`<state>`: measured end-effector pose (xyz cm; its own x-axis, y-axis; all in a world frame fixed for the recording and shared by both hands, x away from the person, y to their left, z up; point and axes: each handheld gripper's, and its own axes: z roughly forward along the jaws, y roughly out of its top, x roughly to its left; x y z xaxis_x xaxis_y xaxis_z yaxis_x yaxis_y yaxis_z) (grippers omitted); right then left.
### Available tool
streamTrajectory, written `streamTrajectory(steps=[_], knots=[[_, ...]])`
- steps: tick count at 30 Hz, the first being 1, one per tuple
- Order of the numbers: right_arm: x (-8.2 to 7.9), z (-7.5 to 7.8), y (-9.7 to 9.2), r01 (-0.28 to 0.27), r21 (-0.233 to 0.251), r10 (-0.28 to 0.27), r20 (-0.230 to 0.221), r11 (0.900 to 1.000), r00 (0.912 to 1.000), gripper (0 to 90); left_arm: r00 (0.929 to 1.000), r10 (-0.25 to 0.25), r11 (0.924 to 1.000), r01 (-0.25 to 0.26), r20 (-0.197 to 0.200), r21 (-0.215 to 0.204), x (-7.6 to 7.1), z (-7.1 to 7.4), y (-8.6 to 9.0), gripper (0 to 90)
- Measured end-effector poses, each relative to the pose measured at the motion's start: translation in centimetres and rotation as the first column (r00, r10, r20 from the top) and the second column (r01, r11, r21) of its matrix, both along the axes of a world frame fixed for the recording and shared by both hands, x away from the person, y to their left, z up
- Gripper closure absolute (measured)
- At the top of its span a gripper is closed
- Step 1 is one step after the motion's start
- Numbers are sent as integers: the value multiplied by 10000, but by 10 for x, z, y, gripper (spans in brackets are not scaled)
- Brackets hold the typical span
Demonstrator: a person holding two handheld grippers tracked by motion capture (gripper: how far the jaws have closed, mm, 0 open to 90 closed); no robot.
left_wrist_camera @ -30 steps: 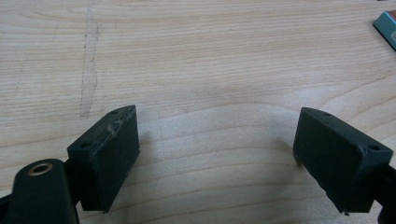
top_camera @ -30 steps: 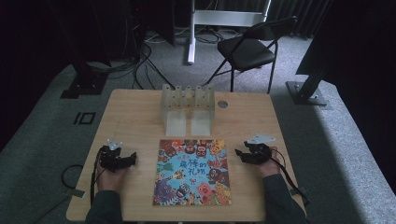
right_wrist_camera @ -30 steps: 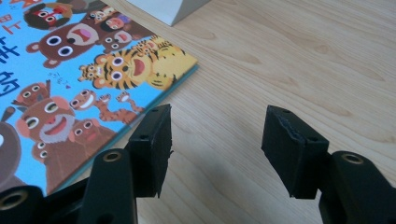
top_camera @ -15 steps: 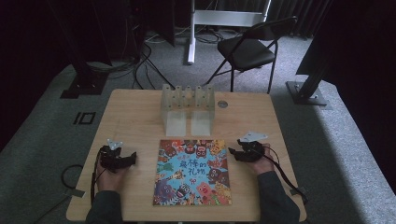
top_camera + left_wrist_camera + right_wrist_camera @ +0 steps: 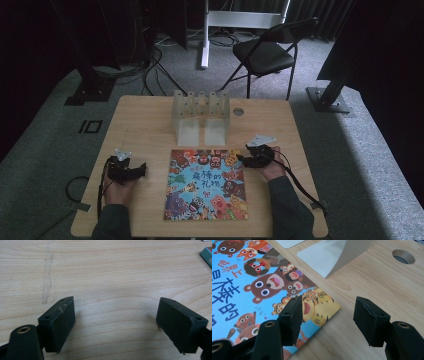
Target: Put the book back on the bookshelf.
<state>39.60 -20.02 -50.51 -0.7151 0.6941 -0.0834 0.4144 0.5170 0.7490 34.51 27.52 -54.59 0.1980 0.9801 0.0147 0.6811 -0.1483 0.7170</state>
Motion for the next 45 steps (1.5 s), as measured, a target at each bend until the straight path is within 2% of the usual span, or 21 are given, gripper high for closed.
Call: streamTrajectory(steps=[3,5,7,11,13,15,18,19,21,23,24,25,29,31,35,37,38,39,41,45], knots=[[5,0,5,-105,16,105,-45,9999,9999,383,9997,-241,9997,242,93,-13,-1,0,-1,222],[9,-2,8,-180,67,181,-213,9998,9996,352,9999,-166,9999,166,-39,1,0,2,-3,240],[15,-4,9,-304,319,320,-518,9990,9981,321,9996,-192,9998,193,-189,35,1,4,-4,272],[21,-9,10,-219,648,270,-796,9977,9965,298,9995,-218,9998,218,-218,33,1,4,-6,281],[25,-12,10,-175,812,254,-975,9965,9949,282,9983,-587,9979,587,2,-260,-3,6,-10,347],[26,-14,10,-146,814,228,-1017,9966,9946,273,9942,-1002,9946,1012,384,-240,-7,11,-18,343],[29,-19,12,-196,808,293,-1198,9965,9924,262,9854,-1556,9869,1581,686,-315,-11,18,-30,289],[29,-21,12,-231,783,327,-1243,9967,9917,255,9809,-1789,9828,1817,759,-319,-13,20,-35,276],[30,-24,14,-212,746,308,-1296,9970,9911,244,9722,-2188,9757,2192,838,43,-16,21,-46,213],[31,-27,14,-281,838,393,-1348,9961,9901,239,9580,-2726,9619,2733,896,42,-20,22,-56,183],[32,-29,14,-318,857,431,-1338,9958,9901,235,9580,-2726,9619,2733,896,42,-20,22,-56,172],[33,-30,14,-332,915,455,-1360,9953,9897,234,9490,-3023,9530,3027,896,88,-23,23,-63,159],[34,-32,14,-336,1037,486,-1460,9940,9881,229,9242,-3668,9299,3677,1063,113,-31,27,-78,137],[34,-33,14,-362,1082,522,-1486,9935,9875,229,9168,-3830,9235,3828,1135,240,-37,27,-85,128],[34,-35,13,-390,1182,569,-1516,9922,9868,230,8995,-4261,9045,4256,966,264,-50,25,-96,125],[34,-36,13,-418,1206,606,-1566,9918,9858,235,8941,-4381,8988,4373,931,299,-56,24,-100,117],[34,-36,13,-439,1193,626,-1577,9919,9855,237,8876,-4527,8915,4523,846,251,-58,24,-103,117],[34,-35,12,-429,1228,624,-1591,9915,9853,238,8845,-4586,8885,4580,855,285,-61,25,-105,116],[35,-35,11,-385,1391,618,-1674,9895,9840,238,8702,-4860,8738,4856,816,256,-67,25,-113,117],[36,-35,9,-284,1641,584,-1809,9860,9818,240,8480,-5250,8509,5249,730,218,-76,25,-126,118]])
